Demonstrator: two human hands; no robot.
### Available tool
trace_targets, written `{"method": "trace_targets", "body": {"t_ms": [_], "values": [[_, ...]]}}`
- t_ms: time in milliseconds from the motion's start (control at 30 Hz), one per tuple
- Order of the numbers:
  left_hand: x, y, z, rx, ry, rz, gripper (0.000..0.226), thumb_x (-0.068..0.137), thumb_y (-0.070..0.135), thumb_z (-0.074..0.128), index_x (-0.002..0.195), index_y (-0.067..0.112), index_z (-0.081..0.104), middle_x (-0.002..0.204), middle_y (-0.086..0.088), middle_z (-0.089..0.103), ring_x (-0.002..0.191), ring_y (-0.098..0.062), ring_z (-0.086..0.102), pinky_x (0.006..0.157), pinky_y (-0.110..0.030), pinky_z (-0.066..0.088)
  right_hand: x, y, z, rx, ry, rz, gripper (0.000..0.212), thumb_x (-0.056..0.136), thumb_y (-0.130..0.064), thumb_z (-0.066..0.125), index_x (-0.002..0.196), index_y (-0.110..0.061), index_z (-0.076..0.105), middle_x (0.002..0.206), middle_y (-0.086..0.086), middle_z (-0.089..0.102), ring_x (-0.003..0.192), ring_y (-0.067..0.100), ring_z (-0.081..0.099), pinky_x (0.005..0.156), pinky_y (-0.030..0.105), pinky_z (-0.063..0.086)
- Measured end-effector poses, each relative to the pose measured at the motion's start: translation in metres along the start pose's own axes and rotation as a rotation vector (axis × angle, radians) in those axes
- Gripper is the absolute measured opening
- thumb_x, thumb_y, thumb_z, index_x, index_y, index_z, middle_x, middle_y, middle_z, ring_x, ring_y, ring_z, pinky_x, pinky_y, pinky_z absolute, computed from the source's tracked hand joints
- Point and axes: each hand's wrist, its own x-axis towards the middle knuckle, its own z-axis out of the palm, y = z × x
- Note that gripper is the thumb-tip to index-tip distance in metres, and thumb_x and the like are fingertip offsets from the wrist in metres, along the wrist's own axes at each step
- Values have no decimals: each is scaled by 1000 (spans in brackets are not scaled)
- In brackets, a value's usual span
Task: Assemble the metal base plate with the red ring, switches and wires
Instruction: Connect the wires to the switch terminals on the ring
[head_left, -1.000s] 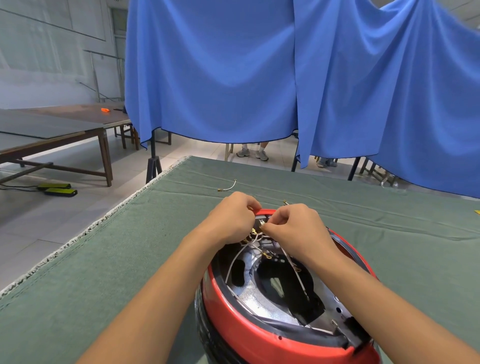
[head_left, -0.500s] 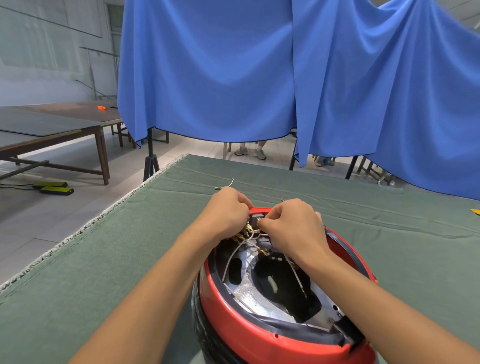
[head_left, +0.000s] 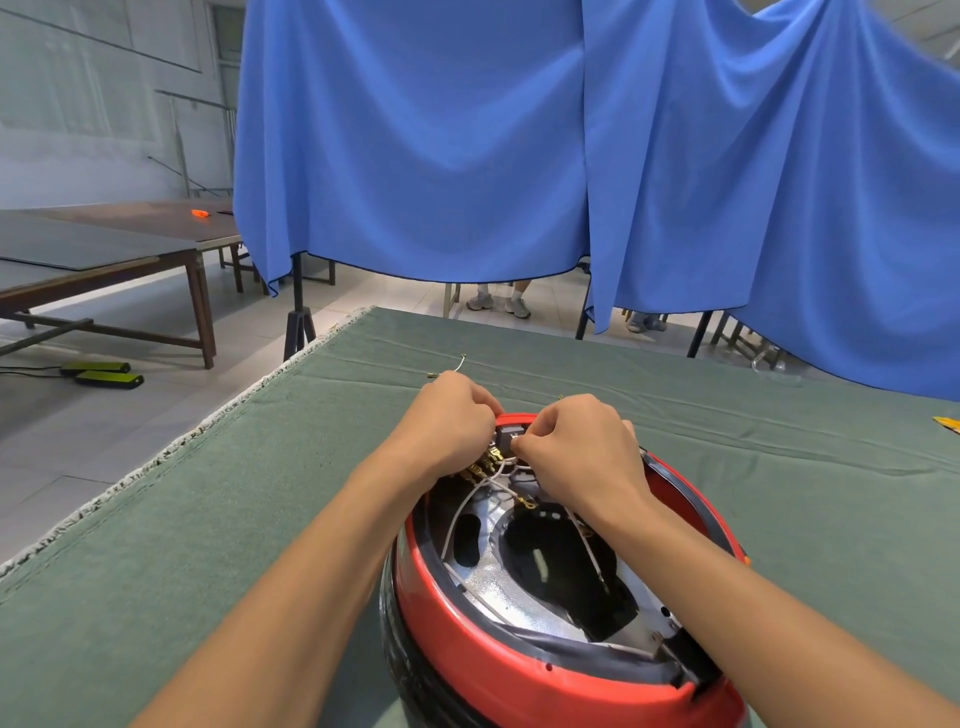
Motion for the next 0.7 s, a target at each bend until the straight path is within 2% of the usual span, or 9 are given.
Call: {"method": "trace_targets", "body": {"t_ms": [133,233,300,400,500,633,700], "values": [[-1,-1,1,20,0,8,35,87,-2,46,107,11,71,106,-9,69,92,-18,61,73,-26,46,0,1,1,1,-8,-14,23,85,-24,60,67,-16,72,71,-2,67,82,17,57,88,35,35],[0,-1,1,22,-2,13,35,85,-2,45,103,11,73,92,-10,69,63,-12,55,50,-21,40,5,0,0,40,-29,48,22,83,-24,63,65,-15,73,66,-1,67,78,18,59,93,38,38],[0,-1,1,24,1,12,35,85,-2,45,102,11,73,90,-12,68,55,-10,49,45,-21,36,7,0,0,50,-40,67,22,83,-25,65,65,-15,73,65,-1,67,76,18,60,95,41,39],[0,-1,1,15,0,6,35,86,-2,45,106,11,72,100,-13,69,60,-12,50,49,-23,39,5,1,0,50,-49,47,23,83,-26,65,64,-15,72,65,-3,67,77,16,60,95,43,41],[0,-1,1,-2,-17,10,37,87,-3,44,108,10,71,100,-14,69,56,-9,47,47,-22,39,6,2,-2,81,-73,50,22,81,-28,66,63,-16,73,63,-4,66,76,15,60,91,43,46],[-1,-5,-3,-8,-75,20,43,85,-6,42,114,11,68,101,-11,69,69,-16,58,57,-21,42,4,5,-3,138,-45,59,23,78,-23,59,66,-8,72,64,6,68,72,23,61,79,42,52],[-3,-9,-5,-1,-108,37,44,86,-4,43,118,14,67,102,-6,69,68,-9,54,57,-19,41,4,8,-4,188,-2,75,22,78,-20,57,68,-7,71,64,4,67,70,23,62,68,40,54]]}}
